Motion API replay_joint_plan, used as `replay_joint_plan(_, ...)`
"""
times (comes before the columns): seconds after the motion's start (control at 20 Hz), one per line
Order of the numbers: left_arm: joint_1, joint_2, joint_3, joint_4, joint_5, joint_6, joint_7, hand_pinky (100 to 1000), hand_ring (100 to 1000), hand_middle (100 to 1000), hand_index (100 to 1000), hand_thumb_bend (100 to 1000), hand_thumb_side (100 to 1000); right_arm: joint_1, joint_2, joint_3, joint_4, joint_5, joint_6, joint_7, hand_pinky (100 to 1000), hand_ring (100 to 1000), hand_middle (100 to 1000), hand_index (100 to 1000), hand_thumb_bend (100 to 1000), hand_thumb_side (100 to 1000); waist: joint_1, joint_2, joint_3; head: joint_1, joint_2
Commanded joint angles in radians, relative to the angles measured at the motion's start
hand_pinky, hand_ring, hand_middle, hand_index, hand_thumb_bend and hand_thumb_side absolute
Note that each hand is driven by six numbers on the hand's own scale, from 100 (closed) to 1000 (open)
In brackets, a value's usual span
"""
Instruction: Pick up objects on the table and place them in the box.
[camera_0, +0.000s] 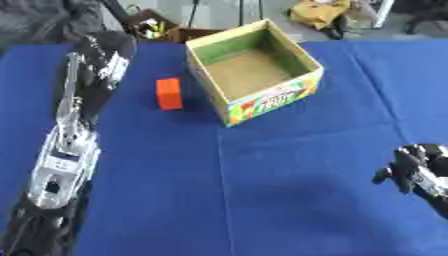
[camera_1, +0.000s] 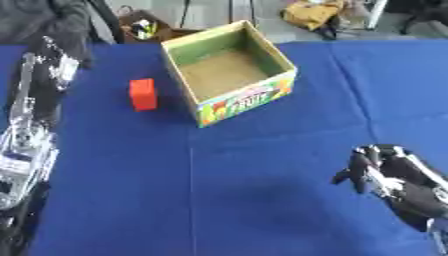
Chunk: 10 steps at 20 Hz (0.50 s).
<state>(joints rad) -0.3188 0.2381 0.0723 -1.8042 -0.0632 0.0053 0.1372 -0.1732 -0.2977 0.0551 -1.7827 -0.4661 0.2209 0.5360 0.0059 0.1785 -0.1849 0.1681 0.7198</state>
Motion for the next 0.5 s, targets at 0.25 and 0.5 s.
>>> replay_joint_plan(0.25, -0.017, 0.028, -0.004, -0.019, -0.009, 0.001, -0.005, 606, 575, 521, 686, 558, 593, -0.010, -0.026, -0.004, -0.017, 0.009, 0.003, 0.000, 573, 321, 311, 354, 100, 100, 0.001, -0.015, -0.003, -0.005, -0.009)
replay_joint_plan(0.5, -0.018, 0.030, -0.005, -0.017, -0.014, 0.002, -0.007, 605, 577, 520, 685, 569, 594, -0.010, -0.027, -0.004, -0.019, 0.008, 0.002, 0.000, 574, 321, 312, 355, 100, 100, 0.000, -0.015, -0.002, -0.006, -0.010)
